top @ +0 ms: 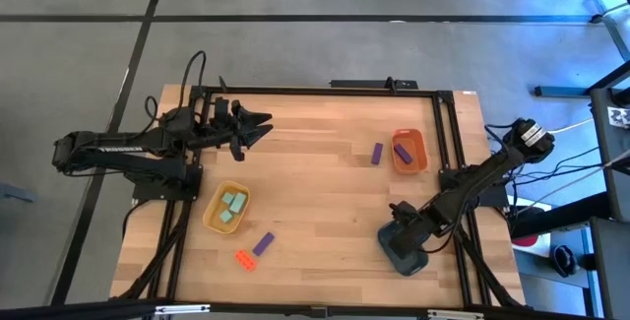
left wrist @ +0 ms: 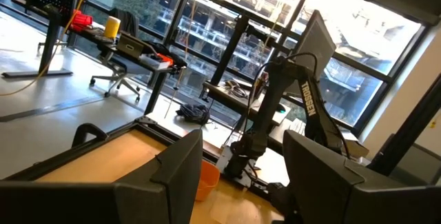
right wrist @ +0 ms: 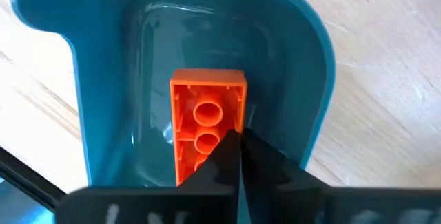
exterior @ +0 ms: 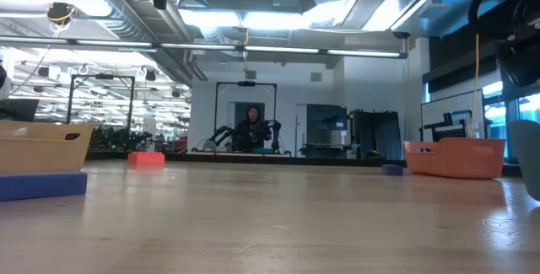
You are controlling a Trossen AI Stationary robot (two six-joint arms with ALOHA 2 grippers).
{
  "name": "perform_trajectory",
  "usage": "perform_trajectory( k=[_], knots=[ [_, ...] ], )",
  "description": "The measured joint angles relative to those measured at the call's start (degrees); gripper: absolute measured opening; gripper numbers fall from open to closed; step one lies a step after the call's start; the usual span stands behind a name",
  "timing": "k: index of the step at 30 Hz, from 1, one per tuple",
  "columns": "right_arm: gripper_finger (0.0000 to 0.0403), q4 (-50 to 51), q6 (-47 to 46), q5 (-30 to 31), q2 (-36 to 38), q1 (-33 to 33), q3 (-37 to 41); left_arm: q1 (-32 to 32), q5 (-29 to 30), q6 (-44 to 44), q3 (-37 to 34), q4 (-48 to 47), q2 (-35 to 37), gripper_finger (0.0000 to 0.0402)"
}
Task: Sort & place blocks by color
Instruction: Put the top right orange game piece into the blue bin, then put the top orange game piece into the blue bin
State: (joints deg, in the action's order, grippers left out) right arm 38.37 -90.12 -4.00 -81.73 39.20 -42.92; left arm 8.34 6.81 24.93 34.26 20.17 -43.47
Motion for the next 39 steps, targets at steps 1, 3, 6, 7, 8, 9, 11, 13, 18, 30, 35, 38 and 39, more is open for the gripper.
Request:
perform_trajectory(
  k=[1, 3, 6, 7, 8, 9, 11, 13, 18, 30, 35, 38, 39],
  knots=[
    [0.0012, 0.02, 0.06, -0.01, 0.0, 0.0, -0.02, 0.0, 0.0, 0.0, 0.0, 0.01, 0.0, 0.0194],
    [0.0018, 0.02, 0.05, -0.01, 0.0, 0.0, 0.0, 0.0, 0.0, -0.01, 0.0, 0.02, -0.02, 0.0194],
    [0.003, 0.02, -1.13, -0.06, 0.0, -0.09, -0.01, 0.0, 0.0, -0.02, 0.0, 0.0, 0.0, 0.0194],
    [0.0036, 0.02, -1.17, -0.1, 0.0, -0.09, -0.01, 0.0, 0.0, -0.02, 0.0, 0.02, 0.0, 0.0194],
    [0.0045, 0.04, -1.17, -0.1, 0.0, -0.09, -0.02, 0.0, 0.0, -0.02, 0.0, 0.02, -0.02, 0.0194],
    [0.0056, 0.05, -1.17, -0.13, 0.0, -0.09, 0.0, 0.0, 0.0, -0.02, 0.0, 0.02, -0.01, 0.0194],
    [0.0083, 0.28, -1.17, -0.62, 0.0, -0.09, -0.01, 0.0, 0.0, -0.04, 0.0, 0.0, 0.0, 0.0194],
    [0.0114, 0.48, -1.07, -2.84, 0.0, -0.5, 0.0, 0.0, 0.02, -0.03, 0.0, 0.02, -0.01, 0.0194],
    [0.0177, -0.03, 5.88, -7.71, 3.71, -1.3, -0.79, 0.0, 0.01, -0.04, 0.0, 0.0, -0.02, 0.0194],
    [0.0196, -21.28, 33.67, 6.51, 16.48, -15.21, -4.19, -0.01, 0.61, -0.02, 0.0, -0.03, -0.02, 0.0194],
    [0.0196, -35.53, 48.1, 7.98, 14.58, -29.46, -4.14, -0.02, -4.07, 0.42, 0.0, -0.03, 0.0, 0.0194],
    [0.0196, -48.13, 54.37, 4.88, 12.87, -36.09, -4.13, -0.02, -4.89, 0.46, 0.02, -0.83, -0.02, 0.0194],
    [0.0196, -52.36, 55.76, 3.07, 12.31, -37.91, -4.13, 0.0, -4.67, 0.46, 0.0, -1.11, 0.0, 0.0194]
  ],
)
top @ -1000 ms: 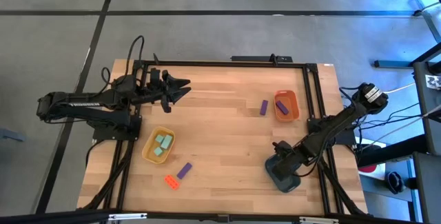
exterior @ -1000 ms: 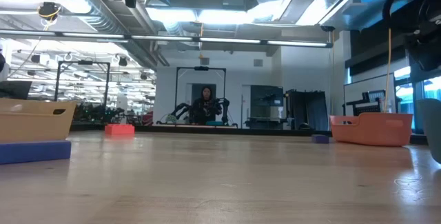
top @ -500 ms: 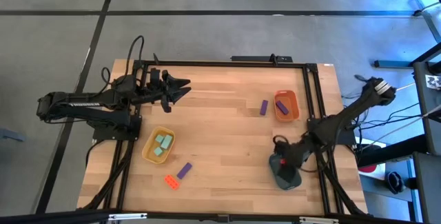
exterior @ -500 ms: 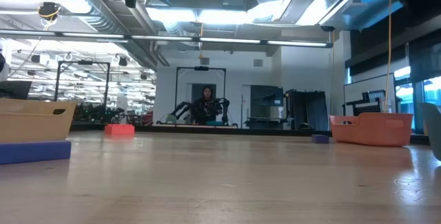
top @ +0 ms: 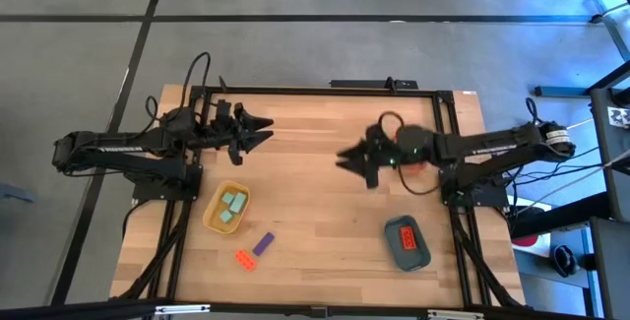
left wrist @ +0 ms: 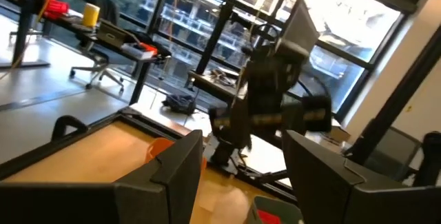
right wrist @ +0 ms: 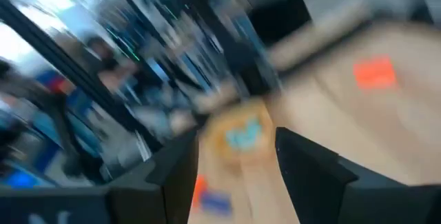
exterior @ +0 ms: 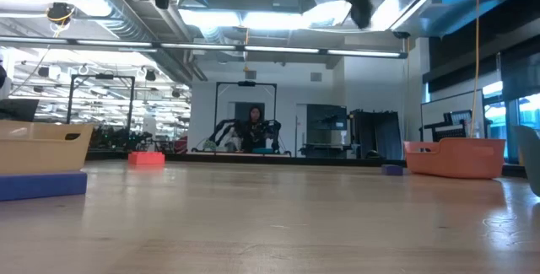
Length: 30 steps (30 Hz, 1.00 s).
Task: Sort & place blocks by color
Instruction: Put the top orange game piece into the blue bin
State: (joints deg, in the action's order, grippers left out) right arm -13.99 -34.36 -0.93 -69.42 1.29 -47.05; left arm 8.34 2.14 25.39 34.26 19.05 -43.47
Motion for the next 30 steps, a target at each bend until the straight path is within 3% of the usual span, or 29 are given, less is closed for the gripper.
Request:
perform_trajectory(
  k=[6, 12, 16, 19, 25, 28, 30],
  knots=[
    [0.0196, -17.07, 3.11, -7.67, -2.02, -6.33, 0.0, 0.62, 1.48, -3.34, 0.02, -0.92, -1.14, 0.0194],
    [0.0196, -18.33, 9.87, -8.17, -2.11, -6.73, 0.0, 1.14, 2.57, -16.94, -0.04, -1.36, -2.54, 0.0194],
    [0.0196, -18.33, 10.49, -8.16, -2.11, -6.43, 0.0, 1.25, 6.84, -15.02, 0.48, -3.45, -3.24, 0.0194],
    [0.0196, -18.34, 9.41, -7.34, -2.11, -6.21, 0.0, 3.96, 10.92, -7.47, 6.14, -14.89, -4.7, 0.0194],
    [0.0196, -18.06, 9.41, -3.15, -2.11, -5.91, 0.0, 17.96, 8.26, -1.52, 23.94, -54.75, -14.96, 0.0194],
    [0.0196, -18.02, 9.39, -2.61, -2.11, -5.93, 0.0, 26.27, 5.75, -2.18, 27.35, -68.94, -22.4, 0.0194],
    [0.0196, -18.02, 9.39, -2.63, -2.11, -5.93, 0.0, 30.38, 3.73, -3.37, 27.39, -72.66, -26.72, 0.0194]
  ],
)
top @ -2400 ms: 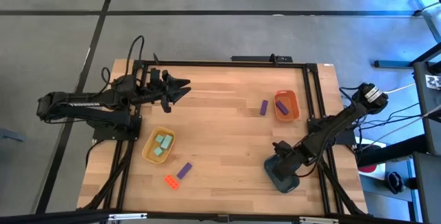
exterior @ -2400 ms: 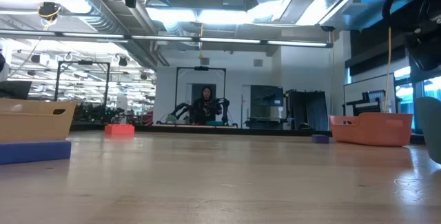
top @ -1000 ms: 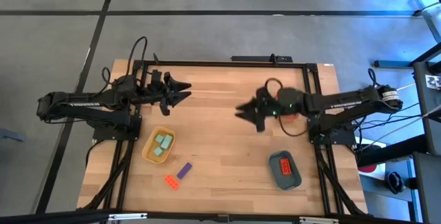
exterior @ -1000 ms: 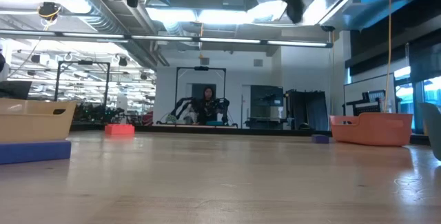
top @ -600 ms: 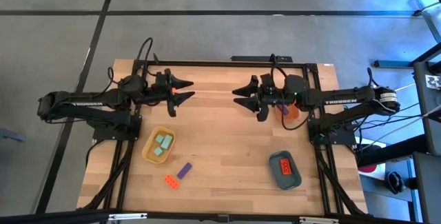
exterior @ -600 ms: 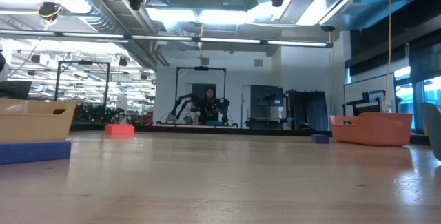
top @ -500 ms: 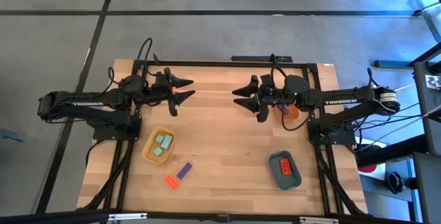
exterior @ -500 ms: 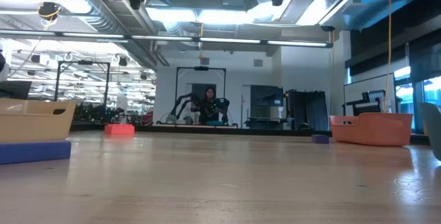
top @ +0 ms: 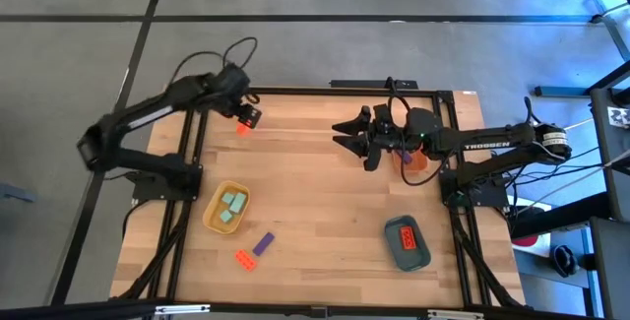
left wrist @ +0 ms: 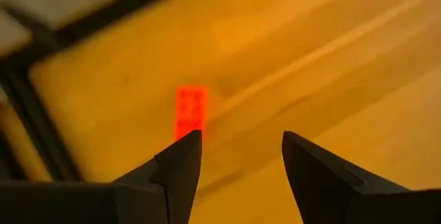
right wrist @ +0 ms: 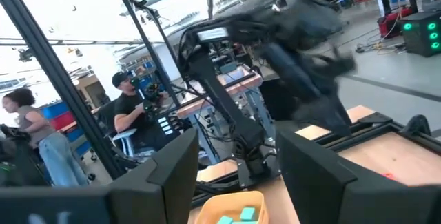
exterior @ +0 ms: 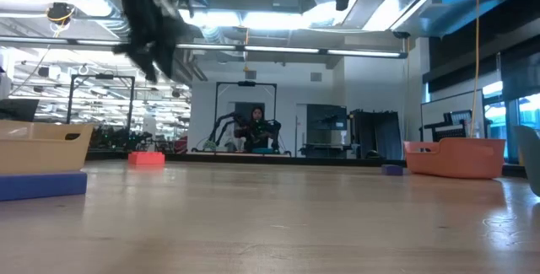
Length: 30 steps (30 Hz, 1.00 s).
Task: Sort & place blocks by color
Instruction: Put the top orange game piece into the blue bin
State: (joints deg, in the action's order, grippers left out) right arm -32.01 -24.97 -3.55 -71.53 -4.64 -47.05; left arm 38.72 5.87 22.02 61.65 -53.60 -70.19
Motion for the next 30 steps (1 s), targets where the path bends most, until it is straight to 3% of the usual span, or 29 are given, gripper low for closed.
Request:
perform_trajectory(
  k=[5, 10, 24, 30],
  knots=[
    [0.0196, 0.08, -1.32, -0.02, 0.0, 0.0, 0.0, 4.94, -2.17, -4.94, -3.63, 0.69, -8.36, 0.0197],
    [0.0196, 0.11, -1.79, -0.02, 0.0, 0.0, 0.0, 6.06, -2.57, -6.19, -6.23, 5.61, -11.82, 0.0203],
    [0.0196, 0.13, -1.95, 2.03, 0.0, 0.0, 0.0, 10.63, -3.52, -9.02, -12.57, 13.98, -12.87, 0.0264],
    [0.0196, 0.13, -2.24, 2.4, 0.0, 0.0, 0.0, 11.67, -4.53, -9.14, -15.8, 20.44, -13.25, 0.027]
  ],
)
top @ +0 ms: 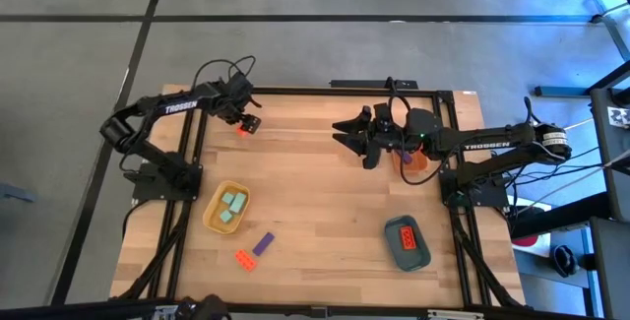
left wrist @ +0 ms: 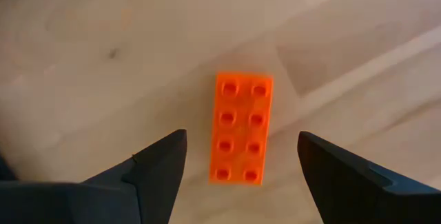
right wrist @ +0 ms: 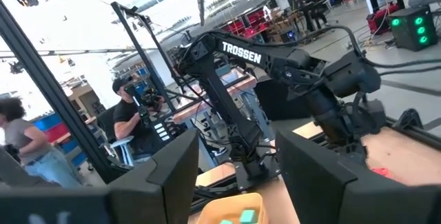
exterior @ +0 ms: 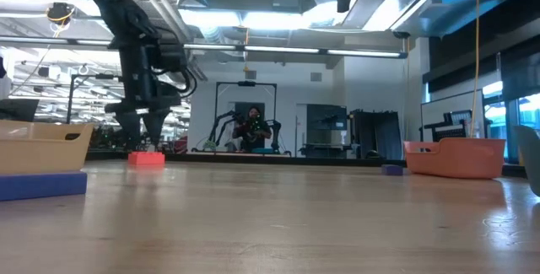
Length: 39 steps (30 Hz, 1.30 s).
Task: Sort & place blocks by color
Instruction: Put the top orange game piece into the blue bin
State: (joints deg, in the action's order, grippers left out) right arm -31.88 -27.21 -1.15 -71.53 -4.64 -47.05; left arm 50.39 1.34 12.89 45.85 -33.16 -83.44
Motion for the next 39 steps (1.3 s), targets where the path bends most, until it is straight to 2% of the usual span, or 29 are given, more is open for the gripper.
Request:
perform_trajectory(
  k=[10, 16, 20, 24, 26, 32, 36, 39],
  knots=[
    [0.0196, 0.0, -2.7, 0.07, 0.0, 0.02, 0.0, -0.04, -0.31, -0.07, -0.16, 2.6, -8.54, 0.0271],
    [0.0196, 0.0, -2.72, 0.13, 0.0, 0.01, 0.0, -0.31, -0.3, 0.03, 0.02, 2.25, -10.23, 0.0258],
    [0.0196, 0.0, -2.5, 0.13, 0.0, 0.0, 0.0, -0.24, -0.74, 0.33, -0.03, 0.88, -10.32, 0.0222],
    [0.0196, 0.01, -1.96, 0.11, 0.0, 0.02, 0.0, -0.44, -1.96, 0.05, -0.11, -0.32, -9.83, 0.0154],
    [0.0196, 0.02, -0.95, 0.11, 0.0, 0.0, 0.0, -0.94, -2.03, 0.06, -0.33, -0.3, -8.24, 0.0128],
    [0.0196, 0.04, 0.5, -0.43, 0.0, 0.0, 0.0, -5.88, -8.64, 1.72, -0.46, 2.29, 4.06, 0.0128],
    [0.0196, 0.16, 0.71, -1.42, 0.0, 0.0, 0.02, -14.7, -11.68, 4.08, -0.45, 12.04, 15.15, 0.0128],
    [0.0196, 1.24, 1.21, -1.46, 0.0, 0.02, 0.06, -23.63, -9.09, 6.75, -0.35, 22.27, 20.77, 0.0128]
  ],
)
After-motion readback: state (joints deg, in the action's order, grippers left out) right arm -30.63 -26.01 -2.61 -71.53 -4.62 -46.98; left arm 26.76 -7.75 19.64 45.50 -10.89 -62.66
